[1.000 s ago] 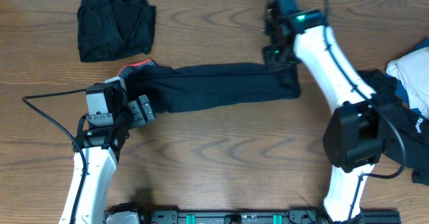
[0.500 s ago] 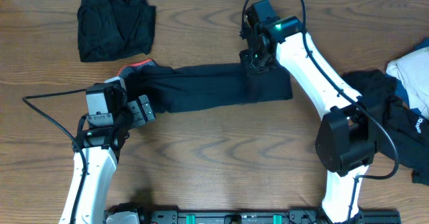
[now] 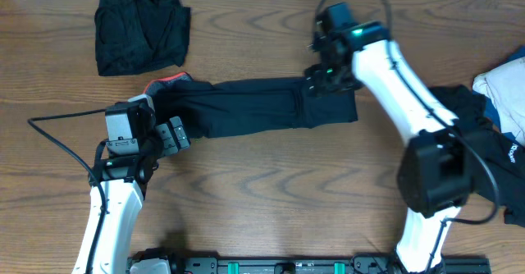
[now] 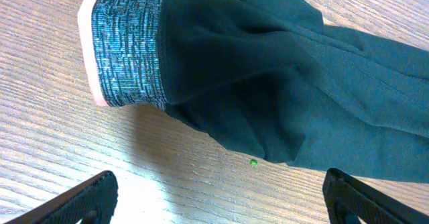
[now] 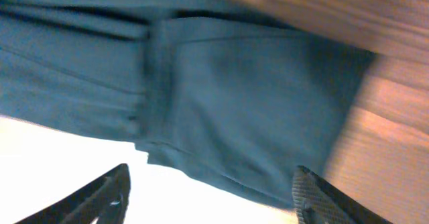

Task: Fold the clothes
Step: 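Fold the leg ends left with the right gripper toward the waistband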

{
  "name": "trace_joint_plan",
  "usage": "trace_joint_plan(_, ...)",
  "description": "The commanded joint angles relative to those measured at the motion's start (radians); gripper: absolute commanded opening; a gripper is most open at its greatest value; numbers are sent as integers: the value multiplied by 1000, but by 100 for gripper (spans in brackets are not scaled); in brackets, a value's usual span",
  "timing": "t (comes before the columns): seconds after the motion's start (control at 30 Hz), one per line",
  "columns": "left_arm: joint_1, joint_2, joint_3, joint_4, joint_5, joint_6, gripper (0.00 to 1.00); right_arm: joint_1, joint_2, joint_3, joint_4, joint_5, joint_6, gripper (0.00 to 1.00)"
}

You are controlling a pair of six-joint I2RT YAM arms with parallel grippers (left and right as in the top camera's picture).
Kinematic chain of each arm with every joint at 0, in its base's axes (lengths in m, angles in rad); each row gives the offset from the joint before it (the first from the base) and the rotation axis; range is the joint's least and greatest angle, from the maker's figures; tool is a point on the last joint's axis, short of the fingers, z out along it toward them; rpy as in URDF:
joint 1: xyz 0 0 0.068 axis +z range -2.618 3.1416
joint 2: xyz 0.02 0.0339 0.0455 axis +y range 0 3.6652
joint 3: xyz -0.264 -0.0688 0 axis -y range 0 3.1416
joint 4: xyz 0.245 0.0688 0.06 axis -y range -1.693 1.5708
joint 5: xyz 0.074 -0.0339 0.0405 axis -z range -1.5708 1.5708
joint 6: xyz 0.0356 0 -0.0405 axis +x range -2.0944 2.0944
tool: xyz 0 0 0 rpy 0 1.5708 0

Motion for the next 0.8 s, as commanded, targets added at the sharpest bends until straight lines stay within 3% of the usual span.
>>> trace_joint_plan(0.0, 0, -6, 10, -2, 13, 6, 98, -97, -51, 23, -39, 15, -106, 81)
trace_joint_plan(0.17, 0, -6, 10, -2, 13, 6, 98, -188, -14, -26, -58, -122, -201, 81)
trace_joint_plan(0.4, 0, -6, 10, -2, 13, 6, 98, -233, -5, -180, 95, -260, -281, 82)
trace_joint_plan(0.77, 0, -6, 10, -2, 13, 6, 98, -235, -5, -362, 288, -283, -236, 82)
